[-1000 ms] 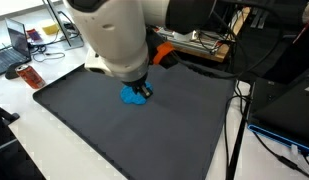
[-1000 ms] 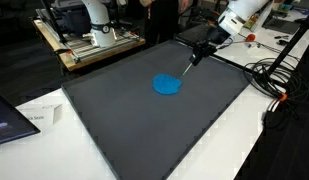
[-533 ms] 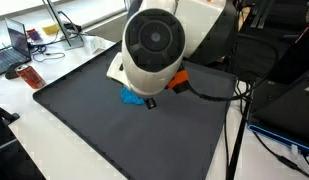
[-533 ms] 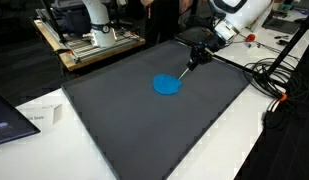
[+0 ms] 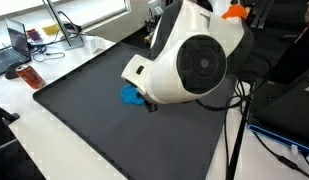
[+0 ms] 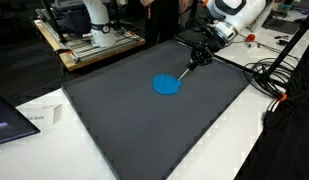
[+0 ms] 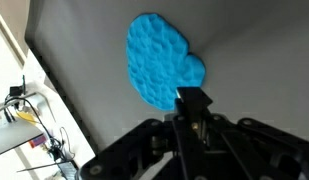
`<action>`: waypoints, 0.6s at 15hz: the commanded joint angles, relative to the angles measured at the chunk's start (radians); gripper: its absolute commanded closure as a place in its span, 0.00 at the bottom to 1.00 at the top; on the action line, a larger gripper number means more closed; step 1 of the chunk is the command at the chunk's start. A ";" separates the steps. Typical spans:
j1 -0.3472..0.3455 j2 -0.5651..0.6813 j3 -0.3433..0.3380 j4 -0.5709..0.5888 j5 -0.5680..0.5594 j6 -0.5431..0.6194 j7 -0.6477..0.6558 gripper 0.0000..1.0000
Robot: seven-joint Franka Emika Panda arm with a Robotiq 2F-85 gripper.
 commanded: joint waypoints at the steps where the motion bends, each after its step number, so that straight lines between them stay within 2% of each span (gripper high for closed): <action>1: 0.030 0.024 -0.032 0.020 -0.051 -0.021 0.016 0.97; 6: 0.034 0.043 -0.052 0.029 -0.083 -0.032 0.002 0.97; 9: 0.023 0.046 -0.050 0.051 -0.077 -0.056 -0.050 0.97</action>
